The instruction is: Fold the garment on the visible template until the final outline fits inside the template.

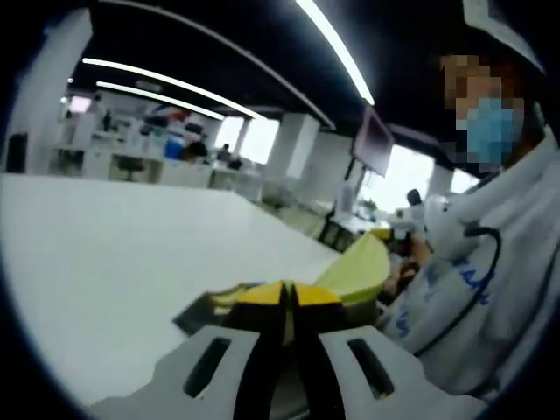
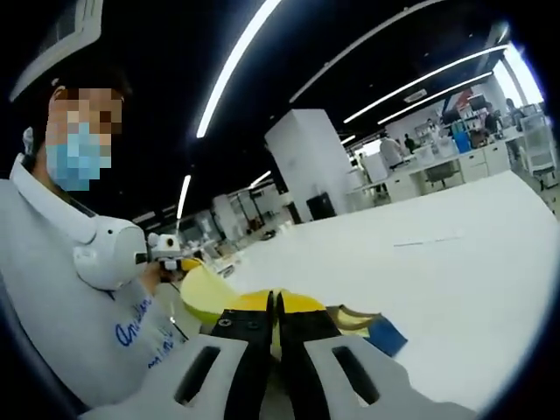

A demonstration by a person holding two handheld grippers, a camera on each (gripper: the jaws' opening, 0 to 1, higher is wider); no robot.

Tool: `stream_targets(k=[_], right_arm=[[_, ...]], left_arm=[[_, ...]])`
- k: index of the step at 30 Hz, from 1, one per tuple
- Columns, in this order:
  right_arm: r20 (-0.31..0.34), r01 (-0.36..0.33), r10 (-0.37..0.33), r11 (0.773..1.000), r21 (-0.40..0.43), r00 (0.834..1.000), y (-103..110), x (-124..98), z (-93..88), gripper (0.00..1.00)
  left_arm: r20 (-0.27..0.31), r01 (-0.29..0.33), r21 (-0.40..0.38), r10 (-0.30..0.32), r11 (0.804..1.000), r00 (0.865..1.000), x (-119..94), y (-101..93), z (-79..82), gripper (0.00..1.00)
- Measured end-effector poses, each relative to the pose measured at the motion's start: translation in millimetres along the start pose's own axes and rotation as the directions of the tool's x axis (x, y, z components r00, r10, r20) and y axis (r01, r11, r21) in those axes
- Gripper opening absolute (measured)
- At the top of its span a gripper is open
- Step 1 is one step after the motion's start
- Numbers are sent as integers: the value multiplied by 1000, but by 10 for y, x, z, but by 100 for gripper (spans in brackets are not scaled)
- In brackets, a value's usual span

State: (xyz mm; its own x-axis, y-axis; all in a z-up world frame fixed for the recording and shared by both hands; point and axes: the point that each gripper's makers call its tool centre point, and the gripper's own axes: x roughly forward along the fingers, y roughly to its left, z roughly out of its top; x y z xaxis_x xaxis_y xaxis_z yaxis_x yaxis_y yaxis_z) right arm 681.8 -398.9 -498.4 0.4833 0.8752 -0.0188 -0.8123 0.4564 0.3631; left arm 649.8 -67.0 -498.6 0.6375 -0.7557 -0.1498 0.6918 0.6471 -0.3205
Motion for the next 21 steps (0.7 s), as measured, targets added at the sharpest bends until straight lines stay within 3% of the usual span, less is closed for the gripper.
stream_targets(k=[6, 21], right_arm=[[13, -19, 19, 1000, 6, 1000, 23, 2, 36, 2], [-89, 75, -70, 995, 60, 994, -269, 99, -256, 2]], left_arm=[[20, 15, -1, -15, 1000, 1000, -6, -27, 42, 0], [-91, -73, -45, 69, 996, 994, 101, 226, -215, 0]])
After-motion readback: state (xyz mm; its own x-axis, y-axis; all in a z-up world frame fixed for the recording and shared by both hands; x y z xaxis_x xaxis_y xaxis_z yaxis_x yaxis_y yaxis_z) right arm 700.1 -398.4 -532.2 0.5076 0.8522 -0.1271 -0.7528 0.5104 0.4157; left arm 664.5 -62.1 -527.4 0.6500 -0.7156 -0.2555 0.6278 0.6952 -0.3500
